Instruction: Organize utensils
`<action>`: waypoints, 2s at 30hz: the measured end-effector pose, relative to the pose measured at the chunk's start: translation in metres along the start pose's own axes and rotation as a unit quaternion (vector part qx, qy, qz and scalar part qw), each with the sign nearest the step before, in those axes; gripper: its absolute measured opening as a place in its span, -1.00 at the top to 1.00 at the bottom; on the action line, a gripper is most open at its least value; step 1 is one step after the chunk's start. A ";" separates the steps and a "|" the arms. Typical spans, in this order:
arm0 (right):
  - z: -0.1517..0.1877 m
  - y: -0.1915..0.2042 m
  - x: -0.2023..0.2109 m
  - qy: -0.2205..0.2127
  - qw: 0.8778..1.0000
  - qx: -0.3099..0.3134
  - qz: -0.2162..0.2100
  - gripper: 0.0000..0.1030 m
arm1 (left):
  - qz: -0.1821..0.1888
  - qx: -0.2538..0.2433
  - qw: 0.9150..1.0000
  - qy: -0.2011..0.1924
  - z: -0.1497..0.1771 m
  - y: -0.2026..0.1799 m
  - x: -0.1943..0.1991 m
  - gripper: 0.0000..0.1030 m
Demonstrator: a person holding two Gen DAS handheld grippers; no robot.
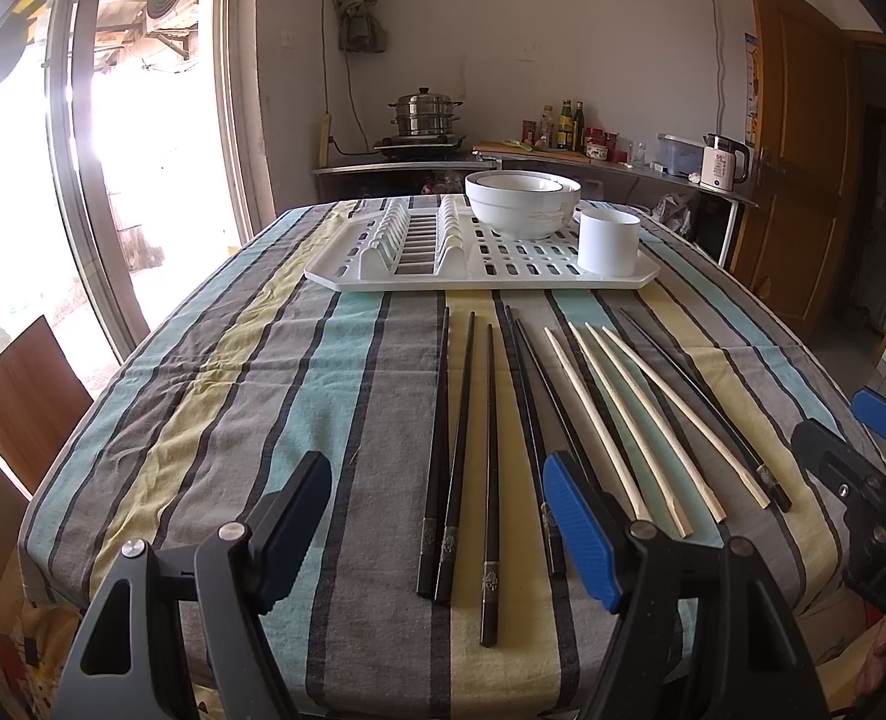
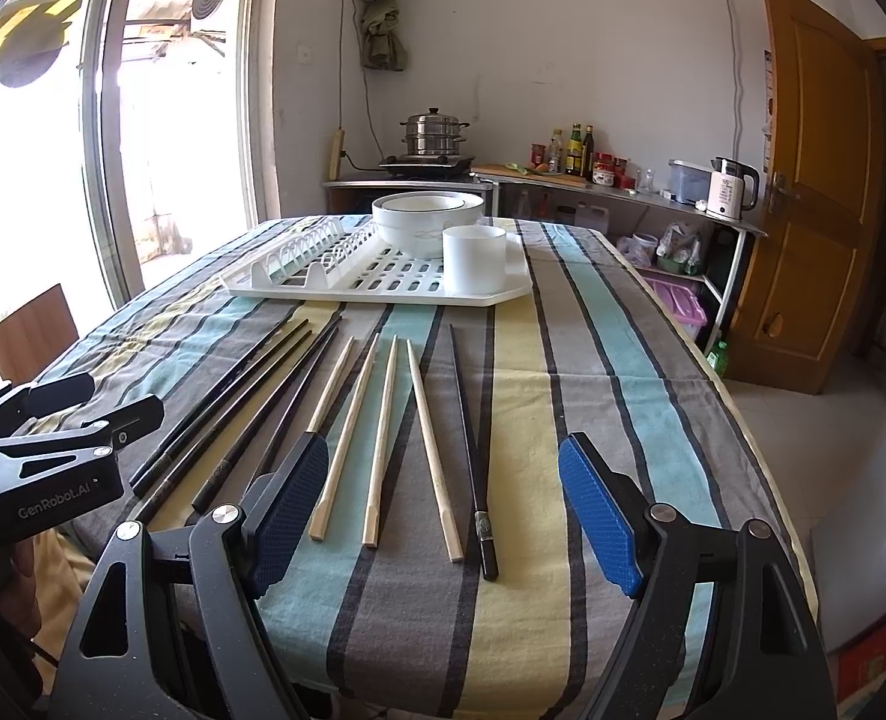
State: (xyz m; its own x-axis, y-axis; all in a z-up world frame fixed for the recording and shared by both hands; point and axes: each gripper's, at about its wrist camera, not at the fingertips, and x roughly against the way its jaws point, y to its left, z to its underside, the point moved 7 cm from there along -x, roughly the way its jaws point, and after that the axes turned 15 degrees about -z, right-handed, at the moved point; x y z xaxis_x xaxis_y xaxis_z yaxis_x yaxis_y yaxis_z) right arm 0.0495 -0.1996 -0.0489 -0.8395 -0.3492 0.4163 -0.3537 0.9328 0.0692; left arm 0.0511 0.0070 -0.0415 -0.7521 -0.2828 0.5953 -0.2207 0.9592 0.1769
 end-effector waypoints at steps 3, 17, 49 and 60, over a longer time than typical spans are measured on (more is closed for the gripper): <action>0.000 0.000 0.000 0.000 1.000 0.000 0.000 -0.54 | 0.000 0.000 1.000 0.000 0.000 0.002 -0.001 -0.43; 0.000 0.001 0.000 0.000 1.000 0.001 0.002 -0.54 | -0.002 -0.002 1.000 0.002 0.001 -0.001 -0.002 -0.43; 0.000 0.002 0.001 -0.001 1.000 0.001 0.002 -0.54 | -0.003 -0.002 1.000 0.003 0.003 -0.001 -0.002 -0.43; 0.000 0.001 0.000 -0.001 1.000 0.001 0.002 -0.54 | -0.005 -0.003 1.000 0.002 0.003 -0.001 -0.003 -0.43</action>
State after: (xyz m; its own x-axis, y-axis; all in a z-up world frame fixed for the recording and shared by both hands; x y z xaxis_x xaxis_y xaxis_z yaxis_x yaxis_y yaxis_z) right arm 0.0485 -0.1984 -0.0490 -0.8415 -0.3455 0.4154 -0.3511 0.9340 0.0656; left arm 0.0511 0.0068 -0.0458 -0.7475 -0.2927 0.5963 -0.2246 0.9562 0.1878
